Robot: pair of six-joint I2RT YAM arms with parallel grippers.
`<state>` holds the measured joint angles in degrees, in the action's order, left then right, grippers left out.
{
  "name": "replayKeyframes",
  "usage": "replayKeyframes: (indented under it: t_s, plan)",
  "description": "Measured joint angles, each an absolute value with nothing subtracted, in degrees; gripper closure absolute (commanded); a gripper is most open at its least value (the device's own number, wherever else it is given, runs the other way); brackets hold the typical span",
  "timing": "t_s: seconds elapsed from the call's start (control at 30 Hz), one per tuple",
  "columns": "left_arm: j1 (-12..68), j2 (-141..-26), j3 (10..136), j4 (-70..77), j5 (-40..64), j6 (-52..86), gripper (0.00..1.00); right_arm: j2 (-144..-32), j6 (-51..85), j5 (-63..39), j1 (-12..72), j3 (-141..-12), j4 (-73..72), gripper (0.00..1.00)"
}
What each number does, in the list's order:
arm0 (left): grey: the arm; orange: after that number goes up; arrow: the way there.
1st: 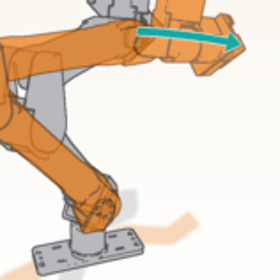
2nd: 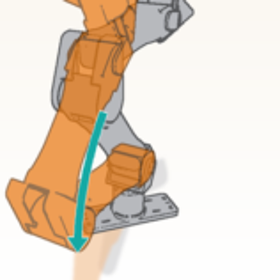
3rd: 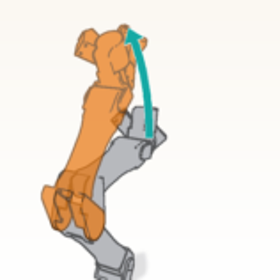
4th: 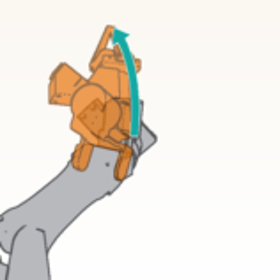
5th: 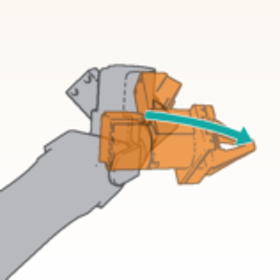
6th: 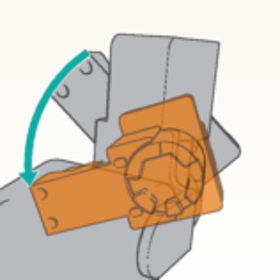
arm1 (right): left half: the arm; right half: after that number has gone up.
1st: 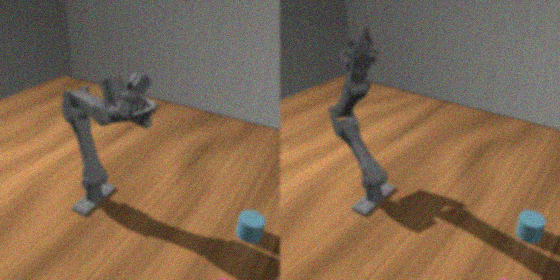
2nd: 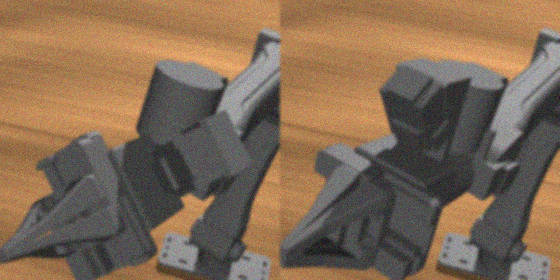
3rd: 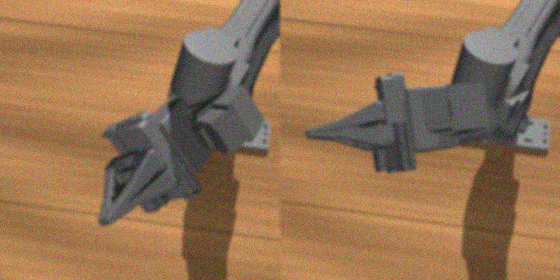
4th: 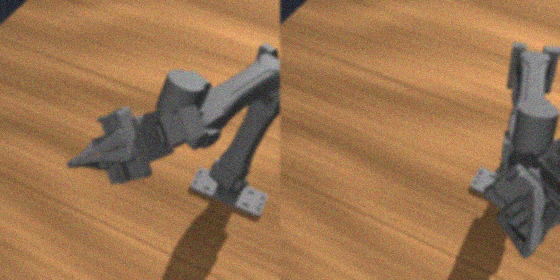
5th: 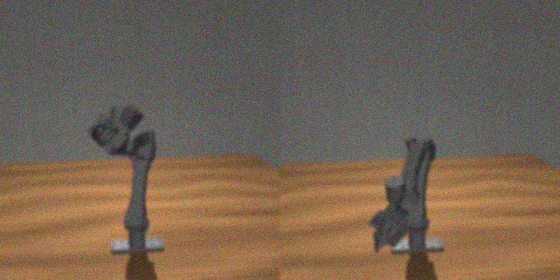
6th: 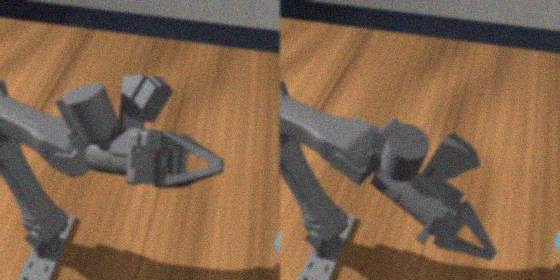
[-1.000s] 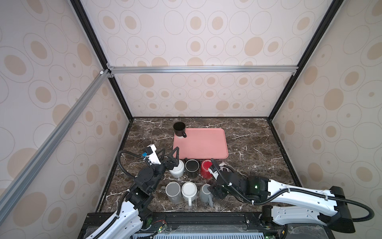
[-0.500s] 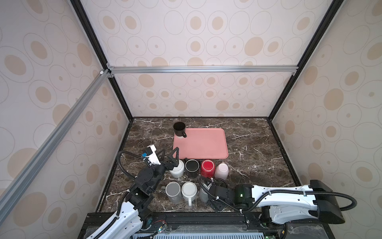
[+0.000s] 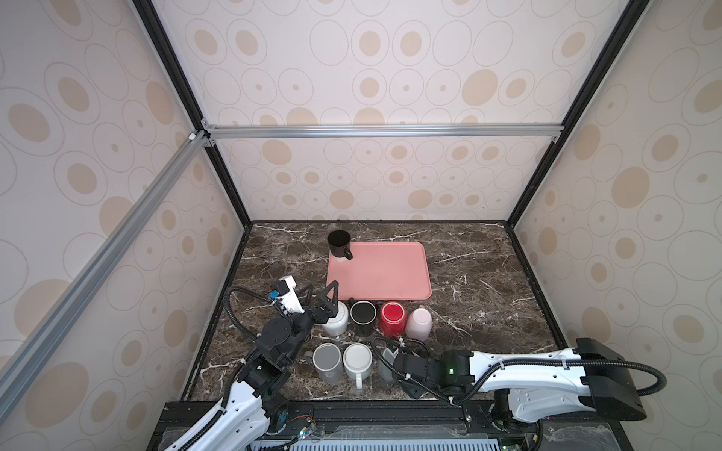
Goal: Turn the mug right side up
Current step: Pick up the mug from the bottom-center of the table.
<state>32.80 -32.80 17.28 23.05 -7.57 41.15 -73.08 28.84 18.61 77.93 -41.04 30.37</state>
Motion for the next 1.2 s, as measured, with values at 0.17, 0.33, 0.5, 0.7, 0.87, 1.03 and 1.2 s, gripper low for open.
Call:
replayKeyframes:
  t_s: [0.17,0.33,0.5,0.7,0.87,1.03,1.2]
  plan:
    - [32.80,-32.82,16.99,23.07,-7.33,41.17,0.01,-70.70,27.66,17.54,77.93,-40.23,28.47,0.28]
    - [32.80,-32.82,16.88,23.16,-7.29,41.17,0.01,-71.37,27.16,16.60,77.93,-40.23,27.05,0.29]
    - [32.80,-32.84,16.80,23.35,-6.96,41.19,0.01,-72.14,27.49,16.53,76.73,-40.18,26.94,0.41]
    - [32.80,-32.82,16.51,23.57,-6.79,41.23,0.01,-72.16,27.57,16.32,75.94,-39.57,26.50,0.59]
    - [32.80,-32.84,16.16,23.64,-6.72,41.41,0.01,-73.23,27.62,16.32,75.66,-39.57,26.52,0.57]
    - [32.80,-32.84,15.86,24.12,-6.70,41.80,0.01,-73.82,27.35,16.32,75.64,-39.57,26.44,0.59]
    - [32.80,-32.84,15.64,24.49,-6.61,42.19,0.01,-74.15,26.61,16.27,75.55,-39.57,26.02,0.67]
